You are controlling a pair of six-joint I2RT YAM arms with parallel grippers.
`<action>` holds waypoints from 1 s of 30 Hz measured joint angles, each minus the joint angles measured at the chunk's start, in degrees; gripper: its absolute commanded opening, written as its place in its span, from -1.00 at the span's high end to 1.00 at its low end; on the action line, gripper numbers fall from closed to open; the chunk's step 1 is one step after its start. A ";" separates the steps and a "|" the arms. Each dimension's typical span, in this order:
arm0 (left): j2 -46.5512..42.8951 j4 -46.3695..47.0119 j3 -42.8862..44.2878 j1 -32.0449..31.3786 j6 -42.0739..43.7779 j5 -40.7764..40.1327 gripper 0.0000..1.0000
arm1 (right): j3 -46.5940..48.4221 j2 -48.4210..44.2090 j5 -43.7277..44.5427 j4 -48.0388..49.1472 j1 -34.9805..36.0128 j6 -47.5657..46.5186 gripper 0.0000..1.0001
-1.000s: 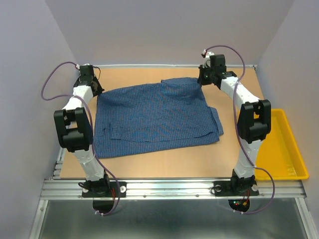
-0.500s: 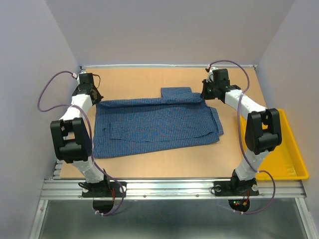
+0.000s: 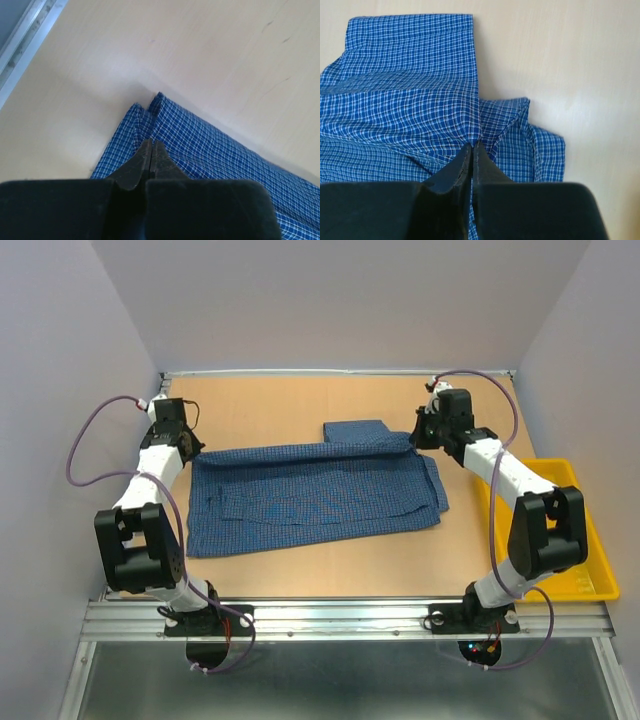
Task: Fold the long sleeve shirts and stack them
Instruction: Fold the shirt
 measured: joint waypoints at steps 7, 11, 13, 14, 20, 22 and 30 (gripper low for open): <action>-5.14 -1.27 -6.71 0.00 -3.37 -0.35 0.87 | -9.44 -4.94 1.11 0.72 0.00 5.88 0.98; -6.32 -1.84 -10.49 0.00 -5.79 -0.42 0.71 | -14.62 -7.85 1.46 0.87 0.00 9.53 0.88; -7.23 -1.95 -13.07 0.00 -7.23 -0.70 0.51 | -16.76 -9.03 1.42 1.14 -0.02 10.75 0.68; -7.72 -2.19 -14.08 0.00 -7.74 -0.83 0.43 | -18.38 -9.94 1.36 1.07 0.00 11.61 0.55; -13.79 -3.72 -17.81 0.04 -10.29 -0.79 -0.54 | -22.73 -15.06 -1.01 -0.15 -0.02 13.99 -0.14; -16.06 -3.87 -17.94 0.04 -10.16 -0.26 -0.67 | -22.77 -17.46 -1.64 -0.79 -0.02 13.88 -0.20; -23.23 -3.45 -17.07 -1.42 -10.12 4.44 -0.68 | -16.50 -19.43 -4.09 -2.78 -0.02 11.98 -0.21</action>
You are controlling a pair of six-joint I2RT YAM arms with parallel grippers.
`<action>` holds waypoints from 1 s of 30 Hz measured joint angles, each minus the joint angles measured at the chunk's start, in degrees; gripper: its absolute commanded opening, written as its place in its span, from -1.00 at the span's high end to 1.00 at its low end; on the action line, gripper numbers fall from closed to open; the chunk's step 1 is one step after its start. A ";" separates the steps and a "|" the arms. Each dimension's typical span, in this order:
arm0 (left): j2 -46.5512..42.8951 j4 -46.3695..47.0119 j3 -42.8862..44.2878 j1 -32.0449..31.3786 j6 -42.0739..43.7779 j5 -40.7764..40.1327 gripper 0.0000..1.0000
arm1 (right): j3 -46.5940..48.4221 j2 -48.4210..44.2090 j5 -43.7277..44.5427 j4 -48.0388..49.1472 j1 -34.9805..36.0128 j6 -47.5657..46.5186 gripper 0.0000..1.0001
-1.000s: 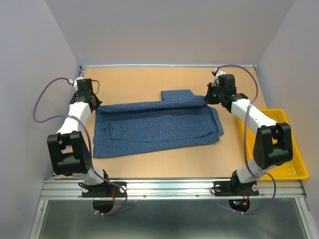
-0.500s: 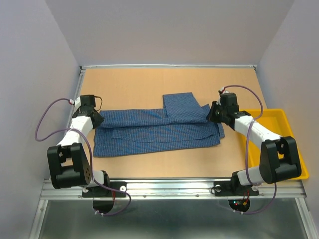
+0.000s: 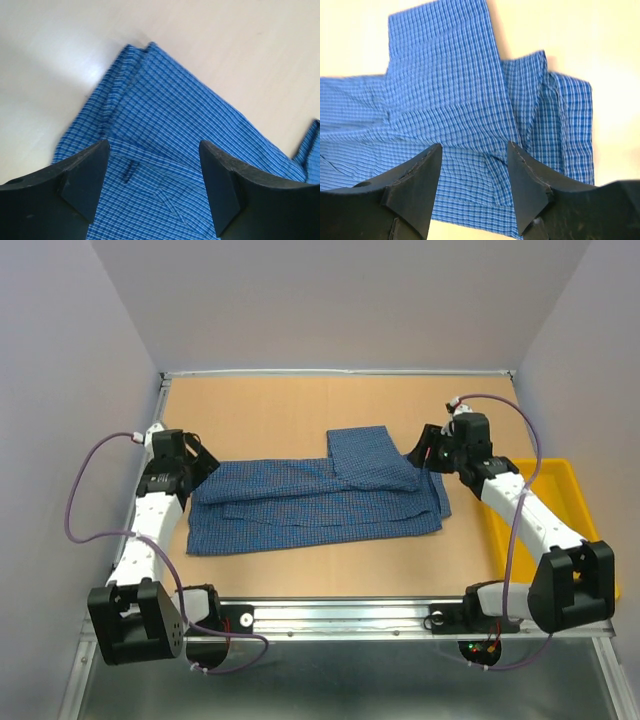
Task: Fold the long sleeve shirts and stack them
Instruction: Fold the shirt
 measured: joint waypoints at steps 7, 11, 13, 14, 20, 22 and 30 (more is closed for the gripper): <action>8.35 2.82 6.40 -5.92 0.33 5.29 -0.68 | 10.08 10.82 -1.84 -0.33 0.00 0.24 -0.20; 15.26 4.76 8.63 -9.51 0.98 6.75 -0.68 | 17.97 19.82 -3.43 -0.59 0.00 -2.51 -0.20; 18.25 5.70 8.90 -10.93 1.22 7.17 -0.68 | 22.62 24.83 -4.26 -0.42 0.00 -4.55 -0.20; 19.65 6.01 8.94 -11.47 1.29 7.32 -0.68 | 24.04 26.53 -4.59 -0.37 0.00 -5.35 -0.20; 27.06 6.80 8.98 -13.84 2.01 7.37 -0.68 | 34.18 39.21 -5.60 -0.20 0.00 -10.45 -0.20; 28.57 6.97 8.98 -14.27 2.16 7.23 -0.68 | 36.41 42.45 -5.51 -0.11 0.00 -11.45 -0.20; 30.71 7.63 8.98 -15.56 2.29 6.78 -0.68 | 41.35 50.86 -6.23 0.28 0.00 -14.05 -0.20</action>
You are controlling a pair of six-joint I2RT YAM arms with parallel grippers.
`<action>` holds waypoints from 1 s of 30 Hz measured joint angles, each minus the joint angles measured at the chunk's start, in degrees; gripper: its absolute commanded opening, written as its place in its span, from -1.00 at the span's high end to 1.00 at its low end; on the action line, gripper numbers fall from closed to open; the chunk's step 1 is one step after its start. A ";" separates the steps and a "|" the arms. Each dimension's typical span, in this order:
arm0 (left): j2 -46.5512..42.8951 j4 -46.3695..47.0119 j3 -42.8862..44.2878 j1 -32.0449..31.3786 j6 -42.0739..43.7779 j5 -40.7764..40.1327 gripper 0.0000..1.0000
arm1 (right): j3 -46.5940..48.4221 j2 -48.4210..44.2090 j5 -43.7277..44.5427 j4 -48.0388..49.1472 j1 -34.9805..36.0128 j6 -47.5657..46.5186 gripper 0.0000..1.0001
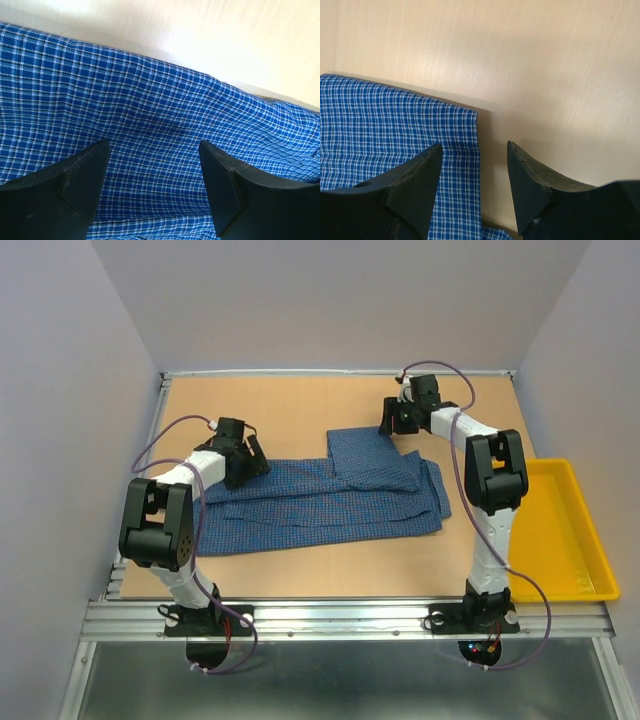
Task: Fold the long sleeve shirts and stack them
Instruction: Fold the shirt
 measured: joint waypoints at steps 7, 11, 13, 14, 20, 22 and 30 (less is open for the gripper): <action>0.00 0.90 -0.59 -0.37 0.00 -0.24 -0.68 | 1.97 3.93 -3.19 2.89 0.00 -0.94 -0.18; 0.00 1.60 -1.42 -0.37 -0.02 -0.28 -0.68 | 3.23 5.42 -6.25 4.31 0.00 -1.81 -0.11; 0.00 1.75 -1.42 -0.37 0.00 -0.31 -0.68 | 3.50 5.92 -8.22 5.03 0.00 -2.14 0.01; 0.00 1.77 -1.46 -0.37 0.02 -0.31 -0.68 | 3.56 6.10 -8.90 5.20 0.00 -2.27 0.08; 0.00 1.88 -1.51 -0.37 0.20 -0.76 -0.68 | 3.80 6.78 -12.72 5.49 0.00 -3.43 0.96; 0.00 1.86 -1.51 -0.42 0.20 -1.29 -0.68 | 3.80 6.62 -13.35 5.49 0.00 -3.89 0.99; 0.37 1.97 -1.51 -0.72 0.22 -2.14 -0.68 | 3.76 -4.96 -15.21 3.82 0.00 -7.10 0.99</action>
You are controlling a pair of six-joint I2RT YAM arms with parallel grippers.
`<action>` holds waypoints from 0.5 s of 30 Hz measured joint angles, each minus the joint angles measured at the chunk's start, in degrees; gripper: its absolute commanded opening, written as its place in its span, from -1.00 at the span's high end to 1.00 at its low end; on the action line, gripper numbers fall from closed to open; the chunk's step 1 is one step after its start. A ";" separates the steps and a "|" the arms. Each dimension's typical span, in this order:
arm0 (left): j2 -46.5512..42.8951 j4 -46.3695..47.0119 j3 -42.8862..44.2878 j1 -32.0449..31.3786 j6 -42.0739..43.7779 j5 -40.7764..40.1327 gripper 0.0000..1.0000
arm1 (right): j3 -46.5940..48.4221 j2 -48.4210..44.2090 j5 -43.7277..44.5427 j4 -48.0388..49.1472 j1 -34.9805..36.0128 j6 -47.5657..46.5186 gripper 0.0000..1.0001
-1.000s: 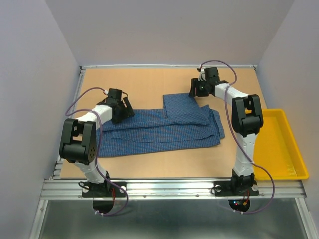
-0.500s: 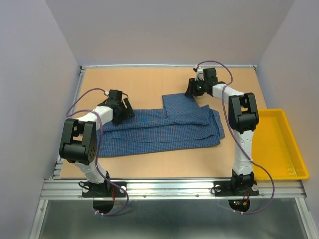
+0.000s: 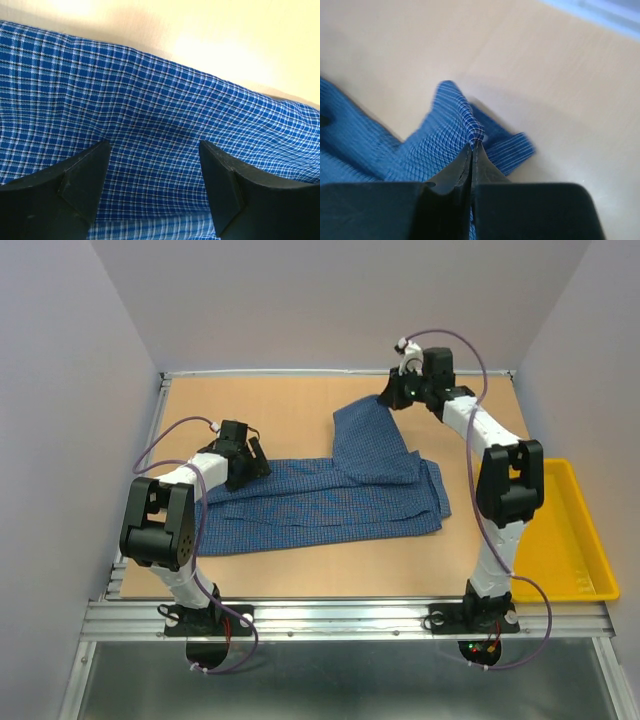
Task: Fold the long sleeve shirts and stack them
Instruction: Fold the shirt
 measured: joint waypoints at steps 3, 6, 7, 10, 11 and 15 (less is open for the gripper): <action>0.09 0.07 0.00 0.00 0.04 -0.04 -0.68 | -0.28 -8.13 -1.88 0.44 0.00 -0.96 0.96; 0.17 0.13 0.00 0.00 0.04 -0.09 -0.68 | -2.16 -16.92 -4.31 2.49 0.02 -1.62 0.88; 0.20 0.15 0.00 0.00 0.07 -0.11 -0.67 | -3.19 -18.80 -4.87 3.08 0.02 -1.75 0.84; 0.24 0.22 0.00 -0.02 0.04 -0.13 -0.68 | -7.61 -23.30 -5.97 4.76 0.04 -1.66 0.07; 0.24 0.20 0.00 -0.02 0.07 -0.13 -0.68 | -9.27 -23.71 -6.08 4.81 0.07 -1.09 0.03; 0.20 0.20 0.02 -0.02 0.04 -0.15 -0.68 | -18.23 -23.37 -6.25 4.26 0.35 2.10 0.01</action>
